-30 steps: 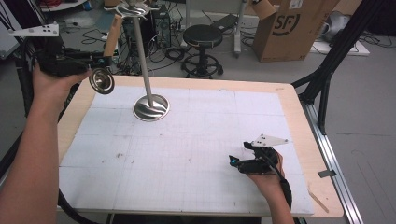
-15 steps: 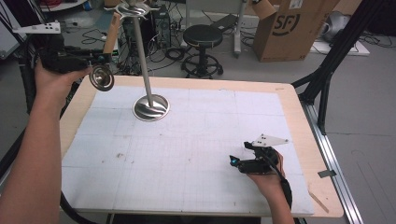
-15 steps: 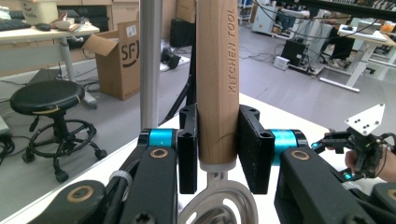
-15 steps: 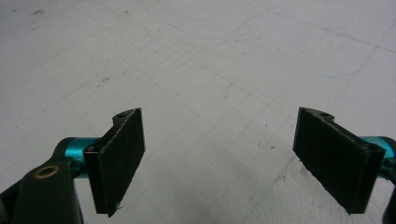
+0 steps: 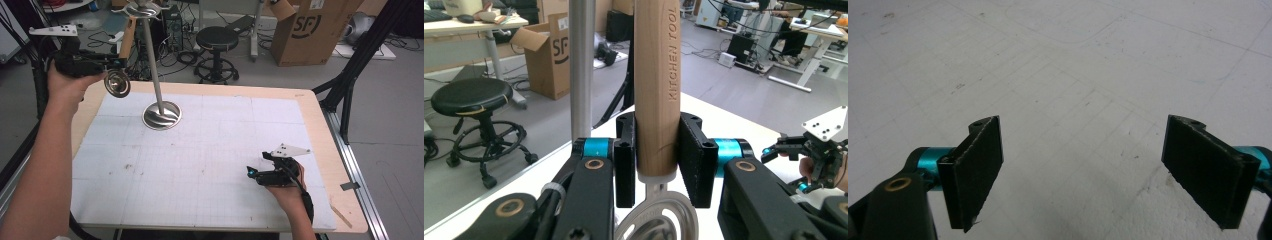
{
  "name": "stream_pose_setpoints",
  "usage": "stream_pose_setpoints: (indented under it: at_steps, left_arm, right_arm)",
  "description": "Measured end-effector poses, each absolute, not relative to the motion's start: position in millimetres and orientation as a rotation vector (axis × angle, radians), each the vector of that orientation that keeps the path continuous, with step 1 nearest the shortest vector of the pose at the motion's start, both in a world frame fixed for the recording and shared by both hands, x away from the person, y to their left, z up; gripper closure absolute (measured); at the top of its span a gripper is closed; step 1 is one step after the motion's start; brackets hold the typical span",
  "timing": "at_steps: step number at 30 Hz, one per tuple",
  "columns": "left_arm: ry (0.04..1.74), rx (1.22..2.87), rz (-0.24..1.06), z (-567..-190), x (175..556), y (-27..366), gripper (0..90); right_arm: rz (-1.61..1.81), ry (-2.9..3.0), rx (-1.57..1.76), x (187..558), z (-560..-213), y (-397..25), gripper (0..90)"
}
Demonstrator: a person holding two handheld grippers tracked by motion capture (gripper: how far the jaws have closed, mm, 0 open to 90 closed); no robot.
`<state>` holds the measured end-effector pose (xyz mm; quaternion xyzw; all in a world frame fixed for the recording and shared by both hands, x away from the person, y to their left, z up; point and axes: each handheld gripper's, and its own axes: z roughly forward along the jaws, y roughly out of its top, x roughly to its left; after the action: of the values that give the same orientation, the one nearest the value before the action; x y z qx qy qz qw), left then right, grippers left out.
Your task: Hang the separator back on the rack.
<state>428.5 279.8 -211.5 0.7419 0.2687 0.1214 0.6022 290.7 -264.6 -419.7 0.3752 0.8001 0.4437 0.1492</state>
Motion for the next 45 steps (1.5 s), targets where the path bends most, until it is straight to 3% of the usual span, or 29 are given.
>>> stream_pose_setpoints:
  at_steps: [31,45]
  left_arm:
    - [0.653,1.774,0.274,-217.5,446.7,255.5,70.3]
    - [0.667,1.775,0.28,-215.3,439.6,260.3,57.1]
  right_arm:
    - [1.279,2.292,1.087,289.9,-419.1,-267.6,16.1]
    - [1.27,2.3,1.077,290.1,-419.9,-267.0,16.1]
